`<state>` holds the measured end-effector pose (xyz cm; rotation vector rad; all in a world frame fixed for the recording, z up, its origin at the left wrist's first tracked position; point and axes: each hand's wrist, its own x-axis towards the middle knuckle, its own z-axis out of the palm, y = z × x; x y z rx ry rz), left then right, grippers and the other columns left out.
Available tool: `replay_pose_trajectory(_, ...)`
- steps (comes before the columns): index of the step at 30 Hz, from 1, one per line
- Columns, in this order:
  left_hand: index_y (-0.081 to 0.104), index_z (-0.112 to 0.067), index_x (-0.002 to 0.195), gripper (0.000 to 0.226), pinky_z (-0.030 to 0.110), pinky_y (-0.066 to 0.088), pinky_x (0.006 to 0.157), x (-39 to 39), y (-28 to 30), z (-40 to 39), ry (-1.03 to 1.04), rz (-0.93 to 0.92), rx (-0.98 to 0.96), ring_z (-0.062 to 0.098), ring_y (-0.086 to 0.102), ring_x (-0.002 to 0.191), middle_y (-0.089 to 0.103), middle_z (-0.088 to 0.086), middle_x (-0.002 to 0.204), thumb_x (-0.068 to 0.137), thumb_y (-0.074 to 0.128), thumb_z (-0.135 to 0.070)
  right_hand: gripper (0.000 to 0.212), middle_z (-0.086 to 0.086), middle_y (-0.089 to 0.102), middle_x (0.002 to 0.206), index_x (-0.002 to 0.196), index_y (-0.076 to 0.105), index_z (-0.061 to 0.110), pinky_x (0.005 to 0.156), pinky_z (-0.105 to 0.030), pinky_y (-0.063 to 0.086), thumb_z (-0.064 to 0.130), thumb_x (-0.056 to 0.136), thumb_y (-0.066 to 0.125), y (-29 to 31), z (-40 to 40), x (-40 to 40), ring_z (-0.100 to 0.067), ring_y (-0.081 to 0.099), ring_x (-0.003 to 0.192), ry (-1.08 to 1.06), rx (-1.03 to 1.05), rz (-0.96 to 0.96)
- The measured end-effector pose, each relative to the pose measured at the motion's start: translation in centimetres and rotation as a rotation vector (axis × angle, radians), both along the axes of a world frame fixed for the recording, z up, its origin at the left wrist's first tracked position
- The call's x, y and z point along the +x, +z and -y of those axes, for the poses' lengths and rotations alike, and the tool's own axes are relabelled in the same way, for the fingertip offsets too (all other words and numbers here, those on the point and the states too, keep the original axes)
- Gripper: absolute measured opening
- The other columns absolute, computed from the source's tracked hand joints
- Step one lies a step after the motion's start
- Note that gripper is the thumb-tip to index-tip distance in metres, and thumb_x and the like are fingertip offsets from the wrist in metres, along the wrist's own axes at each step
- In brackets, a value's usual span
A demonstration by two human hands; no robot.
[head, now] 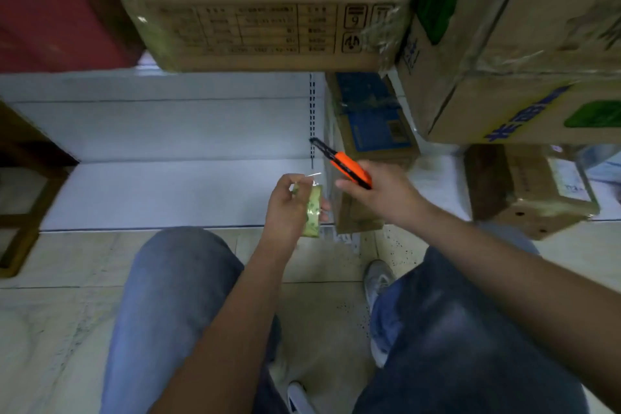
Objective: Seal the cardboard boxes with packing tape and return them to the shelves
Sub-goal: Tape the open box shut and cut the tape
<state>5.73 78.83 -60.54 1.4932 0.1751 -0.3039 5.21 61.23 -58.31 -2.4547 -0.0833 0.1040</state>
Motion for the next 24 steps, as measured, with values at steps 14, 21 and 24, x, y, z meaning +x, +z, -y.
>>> replay_pose_trajectory(14, 0.051, -0.019, 0.108, 0.01, 0.035, 0.051, 0.058, -3.6, 13.5, -10.2, 0.042, 0.318, 0.091, 0.022, 0.061, 0.054, 0.063, 0.006, 0.061, 0.101, 0.052, -0.012, 0.021, 0.016, 0.059, 0.055, 0.072, 0.065, 0.021, 0.056, -0.023, 0.041, 0.031, 0.081, 0.081, 14.3, -14.5, 0.6, -0.001, 0.05, 0.051, -0.01, 0.434, 0.229)
replay_pose_trajectory(21, 0.051, -0.034, 0.13, 0.028, 0.028, 0.05, 0.047, -3.1, 22.4, -10.1, 0.033, 0.45, 0.06, 0.021, 0.058, 0.049, 0.061, 0.01, 0.063, 0.102, 0.054, -0.032, 0.017, 0.009, 0.064, 0.068, 0.073, 0.065, 0.023, 0.06, -0.014, 0.044, 0.022, 0.082, 0.08, 25.7, -15.2, 0.7, 0.0, 0.056, 0.059, -0.071, 0.546, 0.496)
replay_pose_trajectory(24, 0.055, -0.023, 0.131, 0.027, 0.028, 0.049, 0.045, -3.0, 27.9, -8.8, 0.024, 0.652, -0.03, 0.019, 0.056, 0.049, 0.058, 0.01, 0.065, 0.105, 0.046, -0.026, 0.018, 0.011, 0.062, 0.064, 0.073, 0.065, 0.024, 0.06, -0.015, 0.043, 0.025, 0.081, 0.081, 33.1, -14.1, 0.6, 0.0, 0.053, 0.057, -0.036, 0.524, 0.641)
